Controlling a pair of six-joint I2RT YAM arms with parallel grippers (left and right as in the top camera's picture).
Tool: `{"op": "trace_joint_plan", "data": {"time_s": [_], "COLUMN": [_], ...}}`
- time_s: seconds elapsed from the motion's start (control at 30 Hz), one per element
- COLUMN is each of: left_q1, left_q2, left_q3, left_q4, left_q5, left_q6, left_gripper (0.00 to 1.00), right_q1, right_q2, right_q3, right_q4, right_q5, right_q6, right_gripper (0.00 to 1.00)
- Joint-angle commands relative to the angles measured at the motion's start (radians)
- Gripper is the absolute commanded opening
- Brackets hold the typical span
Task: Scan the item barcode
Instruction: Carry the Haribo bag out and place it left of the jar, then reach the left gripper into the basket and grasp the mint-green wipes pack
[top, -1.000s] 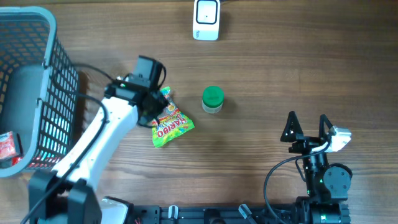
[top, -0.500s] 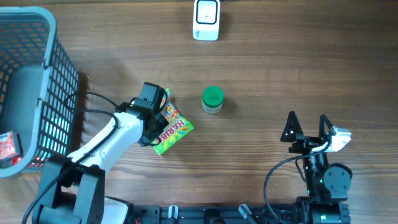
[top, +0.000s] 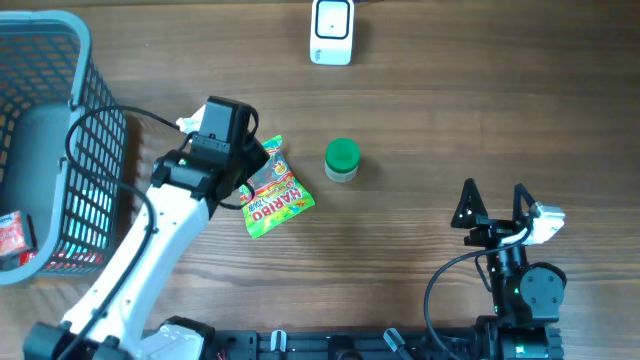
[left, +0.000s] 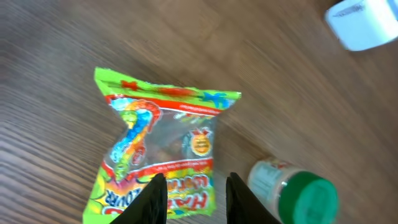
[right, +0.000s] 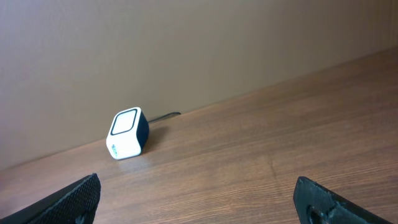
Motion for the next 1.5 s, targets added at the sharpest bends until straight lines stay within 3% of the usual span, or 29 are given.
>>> {"op": "trace_joint_plan", "data": {"time_s": [0.0, 0.2, 0.3, 0.53, 0.67, 0.8, 0.87, 0.93, 1.17, 1.37, 1.47], "left_q1": [-0.001, -0.001, -0.001, -0.001, -0.002, -0.001, -0.001, -0.001, 0.091, 0.41, 0.622], "left_q2": [0.13, 0.359, 0.446, 0.384, 0.23, 0.077, 0.012, -0.063, -0.287, -0.337, -0.314], "left_q3": [-0.017, -0.018, -0.018, 0.02, 0.092, 0.128, 0.143, 0.171, 0.362, 0.487, 0.493], "left_q4": [-0.001, 0.005, 0.011, -0.01, -0.049, -0.053, -0.054, -0.062, -0.174, -0.232, -0.241], "left_q5": [-0.035, -0.035, -0.035, -0.035, -0.035, -0.052, -0.098, -0.161, -0.357, -0.277, -0.121], "left_q6": [0.019, 0.016, 0.016, 0.027, 0.06, 0.077, 0.093, 0.125, 0.162, 0.181, 0.177], "left_gripper": [0.25, 0.23, 0.13, 0.12, 0.33, 0.47, 0.66, 0.98, 1.0, 1.0, 1.0], "right_q1": [0.005, 0.005, 0.005, 0.005, 0.005, 0.005, 0.005, 0.005, 0.005, 0.005, 0.005], "right_q2": [0.0, 0.0, 0.0, 0.0, 0.0, 0.0, 0.0, 0.0, 0.0, 0.0, 0.0], "right_q3": [-0.001, -0.001, -0.001, -0.001, -0.001, -0.001, -0.001, -0.001, -0.001, -0.001, -0.001], "right_q4": [0.005, 0.005, 0.005, 0.005, 0.005, 0.005, 0.005, 0.005, 0.005, 0.005, 0.005], "right_q5": [0.01, 0.01, 0.01, 0.01, 0.01, 0.01, 0.01, 0.01, 0.01, 0.01, 0.01], "right_q6": [0.006, 0.007, 0.007, 0.007, 0.006, 0.007, 0.006, 0.006, 0.007, 0.006, 0.007], "right_gripper": [1.0, 1.0, 1.0, 1.0, 1.0, 1.0, 1.0, 1.0, 1.0, 1.0, 1.0]}}
